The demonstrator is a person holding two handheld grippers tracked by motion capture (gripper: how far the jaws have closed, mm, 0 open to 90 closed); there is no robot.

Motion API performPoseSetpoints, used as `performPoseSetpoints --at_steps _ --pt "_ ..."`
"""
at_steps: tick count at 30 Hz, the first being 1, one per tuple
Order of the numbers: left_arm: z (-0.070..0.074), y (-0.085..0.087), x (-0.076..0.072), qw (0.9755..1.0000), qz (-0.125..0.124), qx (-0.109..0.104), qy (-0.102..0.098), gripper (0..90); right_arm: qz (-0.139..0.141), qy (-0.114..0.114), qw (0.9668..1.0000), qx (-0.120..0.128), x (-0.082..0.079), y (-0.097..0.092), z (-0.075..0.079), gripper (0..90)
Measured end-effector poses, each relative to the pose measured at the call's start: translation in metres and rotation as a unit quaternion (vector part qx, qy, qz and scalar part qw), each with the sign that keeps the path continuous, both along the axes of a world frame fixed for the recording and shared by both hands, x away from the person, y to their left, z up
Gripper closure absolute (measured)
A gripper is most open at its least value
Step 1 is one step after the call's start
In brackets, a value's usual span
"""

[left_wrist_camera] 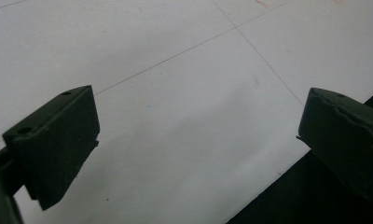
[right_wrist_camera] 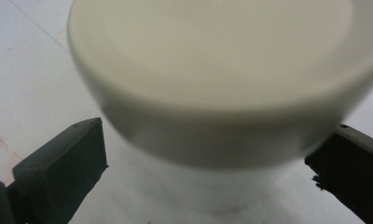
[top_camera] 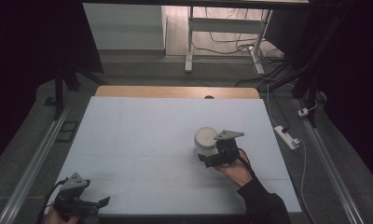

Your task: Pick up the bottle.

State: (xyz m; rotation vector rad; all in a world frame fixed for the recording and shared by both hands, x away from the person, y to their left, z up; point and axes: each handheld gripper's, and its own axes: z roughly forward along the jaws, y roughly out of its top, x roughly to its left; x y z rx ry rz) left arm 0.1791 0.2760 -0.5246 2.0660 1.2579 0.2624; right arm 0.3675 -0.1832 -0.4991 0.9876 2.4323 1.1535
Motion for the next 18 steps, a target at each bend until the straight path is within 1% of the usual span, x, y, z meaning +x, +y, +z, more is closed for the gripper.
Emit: performPoseSetpoints --at_steps 3,8,11,13,15,18 --pt "-0.0001 0.0000 0.0001 1.0000 0.000 0.000 0.000 0.0 0.002 -0.002 1.0000 0.005 0.0035 0.0031 0.0007 0.0" --pt "-0.0001 0.0000 0.0001 1.0000 -0.001 0.000 0.001 0.0 0.002 -0.009 1.0000 0.000 0.0074 0.0078 0.0002 0.2" --pt "-0.0002 0.0000 0.0002 1.0000 -0.002 0.000 0.001 0.0 0.002 -0.017 0.9998 -0.001 0.0092 0.0068 0.0003 5.0" --pt "-0.0002 -0.0002 0.0003 1.0000 -0.002 0.000 0.001 0.0 0.006 -0.018 0.9998 0.002 0.0098 0.0060 0.0002 5.6" --pt "-0.0002 -0.0003 0.0003 1.0000 -0.003 0.001 0.001 0.0 0.007 -0.022 0.9997 -0.005 0.0089 0.0068 0.0008 6.0" --pt "-0.0002 -0.0004 0.0004 1.0000 -0.003 0.001 0.002 0.0 0.010 -0.022 0.9997 -0.004 0.0095 0.0058 0.0007 6.1"
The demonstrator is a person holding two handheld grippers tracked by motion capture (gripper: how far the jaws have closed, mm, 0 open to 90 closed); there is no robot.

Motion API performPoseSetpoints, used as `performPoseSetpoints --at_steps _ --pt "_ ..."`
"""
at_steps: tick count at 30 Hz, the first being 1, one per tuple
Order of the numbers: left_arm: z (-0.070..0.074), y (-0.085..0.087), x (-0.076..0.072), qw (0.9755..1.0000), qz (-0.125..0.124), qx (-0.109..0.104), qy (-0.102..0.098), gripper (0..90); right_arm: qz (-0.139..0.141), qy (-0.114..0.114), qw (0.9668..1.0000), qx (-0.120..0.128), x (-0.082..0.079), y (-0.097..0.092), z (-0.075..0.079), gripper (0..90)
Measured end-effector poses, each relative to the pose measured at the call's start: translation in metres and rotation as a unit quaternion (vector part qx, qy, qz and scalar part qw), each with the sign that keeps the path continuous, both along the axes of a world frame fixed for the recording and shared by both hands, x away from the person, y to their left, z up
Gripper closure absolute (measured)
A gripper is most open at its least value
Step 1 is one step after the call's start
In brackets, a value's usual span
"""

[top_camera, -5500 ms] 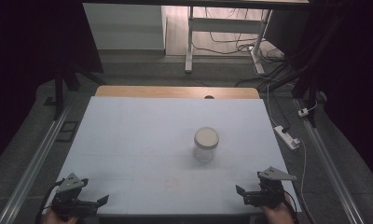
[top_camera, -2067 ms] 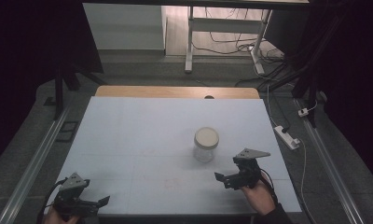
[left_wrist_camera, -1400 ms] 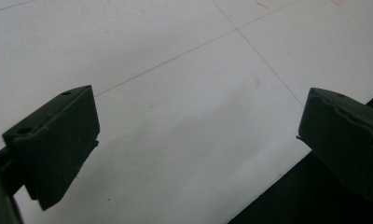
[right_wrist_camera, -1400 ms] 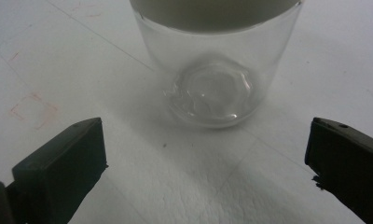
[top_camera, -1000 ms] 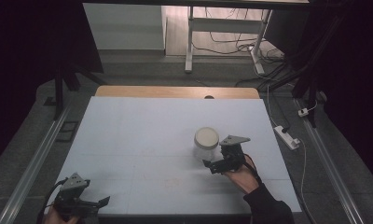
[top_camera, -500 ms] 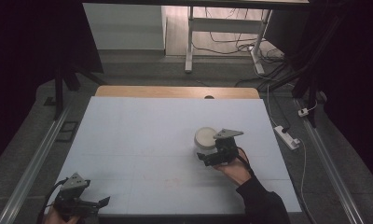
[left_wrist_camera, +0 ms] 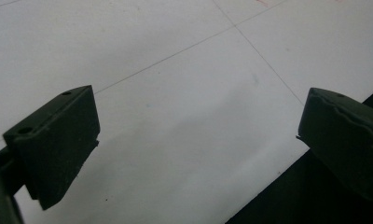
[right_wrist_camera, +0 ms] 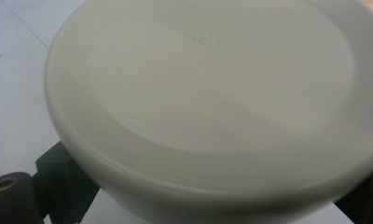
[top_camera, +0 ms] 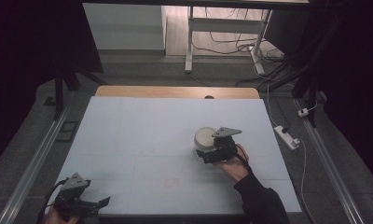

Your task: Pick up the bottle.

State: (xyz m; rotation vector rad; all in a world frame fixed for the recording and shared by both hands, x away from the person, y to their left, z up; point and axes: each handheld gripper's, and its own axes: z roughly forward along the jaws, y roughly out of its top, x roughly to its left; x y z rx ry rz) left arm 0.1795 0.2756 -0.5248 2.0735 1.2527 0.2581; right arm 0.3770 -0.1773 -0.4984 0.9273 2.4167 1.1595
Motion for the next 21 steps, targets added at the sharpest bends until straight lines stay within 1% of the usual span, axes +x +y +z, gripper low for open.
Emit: performPoseSetpoints --at_steps 18,21 --pt "0.0001 -0.0004 -0.0003 1.0000 -0.001 0.000 0.000 0.1 0.005 -0.005 1.0000 -0.005 -0.0027 0.0015 0.0021 6.5" --pt "0.0001 -0.0004 -0.0004 1.0000 -0.001 0.000 0.000 0.1 0.010 -0.012 0.9999 -0.005 -0.0061 0.0042 0.0045 6.5"
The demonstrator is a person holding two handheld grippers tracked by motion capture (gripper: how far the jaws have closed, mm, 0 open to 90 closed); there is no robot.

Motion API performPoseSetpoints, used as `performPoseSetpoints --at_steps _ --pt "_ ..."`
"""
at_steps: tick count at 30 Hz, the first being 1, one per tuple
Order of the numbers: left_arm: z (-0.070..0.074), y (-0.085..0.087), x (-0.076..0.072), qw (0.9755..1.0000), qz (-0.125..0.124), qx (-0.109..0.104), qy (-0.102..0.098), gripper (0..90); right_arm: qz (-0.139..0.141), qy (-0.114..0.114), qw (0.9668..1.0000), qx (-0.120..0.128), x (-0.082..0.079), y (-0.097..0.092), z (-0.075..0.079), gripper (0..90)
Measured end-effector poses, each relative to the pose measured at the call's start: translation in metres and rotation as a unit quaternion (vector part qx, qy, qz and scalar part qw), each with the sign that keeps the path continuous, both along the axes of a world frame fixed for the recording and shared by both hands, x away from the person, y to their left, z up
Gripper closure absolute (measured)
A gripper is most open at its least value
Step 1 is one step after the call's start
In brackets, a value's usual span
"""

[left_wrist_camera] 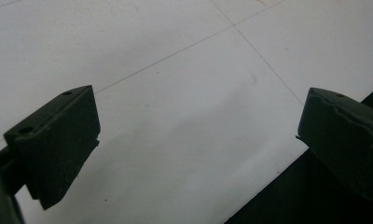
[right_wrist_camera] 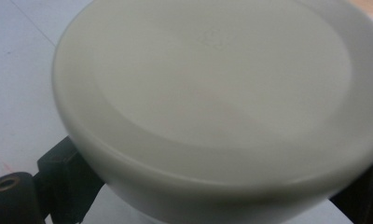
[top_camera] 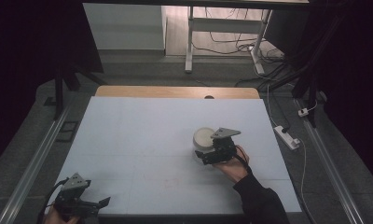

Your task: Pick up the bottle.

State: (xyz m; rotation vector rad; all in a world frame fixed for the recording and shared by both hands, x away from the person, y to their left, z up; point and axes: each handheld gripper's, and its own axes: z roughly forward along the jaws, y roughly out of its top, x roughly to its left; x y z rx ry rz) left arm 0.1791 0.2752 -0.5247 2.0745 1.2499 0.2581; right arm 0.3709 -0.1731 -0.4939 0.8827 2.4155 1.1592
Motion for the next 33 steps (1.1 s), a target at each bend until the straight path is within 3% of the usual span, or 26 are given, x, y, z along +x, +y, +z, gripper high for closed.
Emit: performPoseSetpoints --at_steps 18,33 --pt "0.000 0.000 0.000 1.0000 -0.002 0.001 0.001 0.3 0.038 -0.010 0.9989 0.025 -0.021 0.021 0.014 6.6" --pt "0.000 0.000 0.000 1.0000 -0.004 0.002 0.001 0.4 0.079 -0.009 0.9965 0.027 -0.039 0.044 0.017 6.5"
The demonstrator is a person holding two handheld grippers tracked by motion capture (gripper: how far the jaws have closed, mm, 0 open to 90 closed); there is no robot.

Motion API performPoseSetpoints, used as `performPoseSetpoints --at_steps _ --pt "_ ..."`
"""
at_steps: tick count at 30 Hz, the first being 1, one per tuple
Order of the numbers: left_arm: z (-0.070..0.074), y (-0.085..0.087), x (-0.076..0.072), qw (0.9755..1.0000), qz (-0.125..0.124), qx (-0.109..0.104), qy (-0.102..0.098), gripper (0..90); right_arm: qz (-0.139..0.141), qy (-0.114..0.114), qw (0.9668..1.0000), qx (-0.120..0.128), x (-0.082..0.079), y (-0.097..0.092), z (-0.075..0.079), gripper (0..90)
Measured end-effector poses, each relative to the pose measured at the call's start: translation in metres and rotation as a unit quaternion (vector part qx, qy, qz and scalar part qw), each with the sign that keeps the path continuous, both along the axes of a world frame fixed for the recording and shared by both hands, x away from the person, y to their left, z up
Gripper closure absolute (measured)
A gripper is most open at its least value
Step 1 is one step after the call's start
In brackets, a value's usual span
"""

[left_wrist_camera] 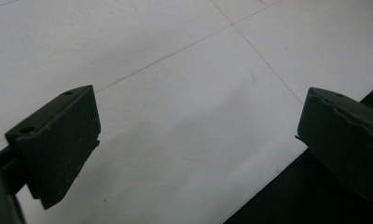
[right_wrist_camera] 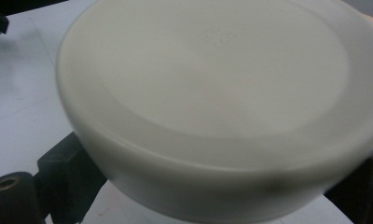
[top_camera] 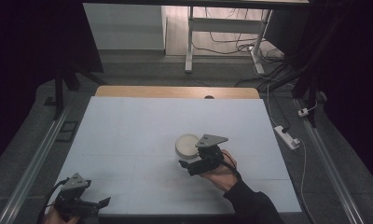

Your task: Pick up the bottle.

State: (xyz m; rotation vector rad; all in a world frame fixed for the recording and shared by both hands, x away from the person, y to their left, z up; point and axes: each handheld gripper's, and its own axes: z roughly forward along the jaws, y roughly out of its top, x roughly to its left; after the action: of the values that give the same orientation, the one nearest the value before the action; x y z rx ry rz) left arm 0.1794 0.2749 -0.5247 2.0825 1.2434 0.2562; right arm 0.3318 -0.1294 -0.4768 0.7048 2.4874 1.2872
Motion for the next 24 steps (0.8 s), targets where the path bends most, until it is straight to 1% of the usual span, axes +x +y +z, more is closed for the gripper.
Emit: performPoseSetpoints --at_steps 13,24 --pt "0.000 -0.001 0.000 1.0000 -0.001 0.002 0.001 0.5 0.027 0.002 0.9996 0.001 -0.013 0.016 0.000 6.5" --pt "0.000 -0.002 0.000 1.0000 -0.005 0.008 0.002 0.5 0.047 0.004 0.9989 0.000 -0.024 0.028 0.000 6.6"
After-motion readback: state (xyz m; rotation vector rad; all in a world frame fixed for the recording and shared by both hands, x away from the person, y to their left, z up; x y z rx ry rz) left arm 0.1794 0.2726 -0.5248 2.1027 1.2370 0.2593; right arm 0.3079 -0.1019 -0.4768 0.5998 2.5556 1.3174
